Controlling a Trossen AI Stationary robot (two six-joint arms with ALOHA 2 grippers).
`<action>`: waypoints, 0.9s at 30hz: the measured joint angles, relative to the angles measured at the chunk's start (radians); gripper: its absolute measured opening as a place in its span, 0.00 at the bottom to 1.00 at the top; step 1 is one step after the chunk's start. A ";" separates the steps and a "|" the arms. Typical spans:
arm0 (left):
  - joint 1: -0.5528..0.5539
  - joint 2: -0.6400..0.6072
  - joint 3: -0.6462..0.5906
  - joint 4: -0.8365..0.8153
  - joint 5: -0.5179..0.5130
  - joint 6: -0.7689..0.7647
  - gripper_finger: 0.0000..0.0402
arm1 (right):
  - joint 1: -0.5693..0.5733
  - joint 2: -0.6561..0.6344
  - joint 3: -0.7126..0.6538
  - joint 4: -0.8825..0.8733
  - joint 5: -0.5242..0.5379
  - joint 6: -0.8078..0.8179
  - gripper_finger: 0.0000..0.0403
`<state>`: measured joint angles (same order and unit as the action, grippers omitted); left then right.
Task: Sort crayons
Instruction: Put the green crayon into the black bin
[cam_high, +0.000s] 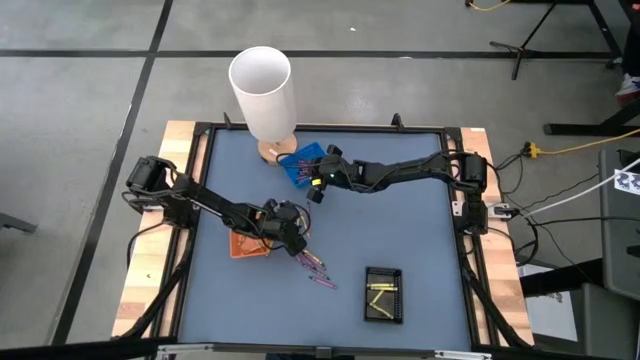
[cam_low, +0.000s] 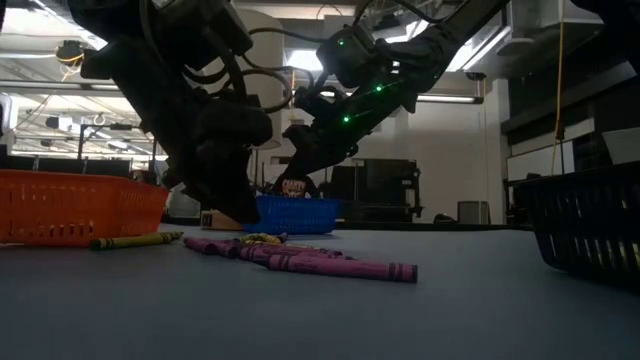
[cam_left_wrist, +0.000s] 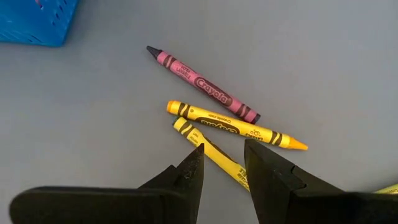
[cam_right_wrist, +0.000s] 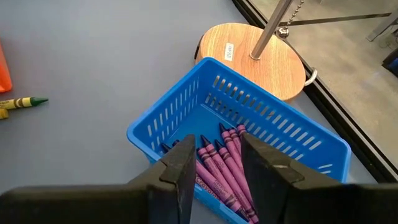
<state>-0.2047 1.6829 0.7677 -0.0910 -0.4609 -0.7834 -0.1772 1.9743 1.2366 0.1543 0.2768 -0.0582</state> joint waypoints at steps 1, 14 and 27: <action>0.000 0.000 0.000 0.000 0.000 0.000 0.25 | 0.000 0.000 0.000 0.000 0.000 0.000 0.31; 0.000 0.000 0.038 -0.002 0.005 0.075 0.24 | 0.000 0.000 0.000 0.000 0.000 0.000 0.31; 0.000 0.000 0.109 -0.055 0.012 0.153 0.24 | 0.001 -0.003 0.000 -0.019 0.040 0.000 0.31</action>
<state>-0.2047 1.6829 0.8772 -0.1456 -0.4489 -0.6308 -0.1766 1.9716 1.2367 0.1352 0.3167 -0.0582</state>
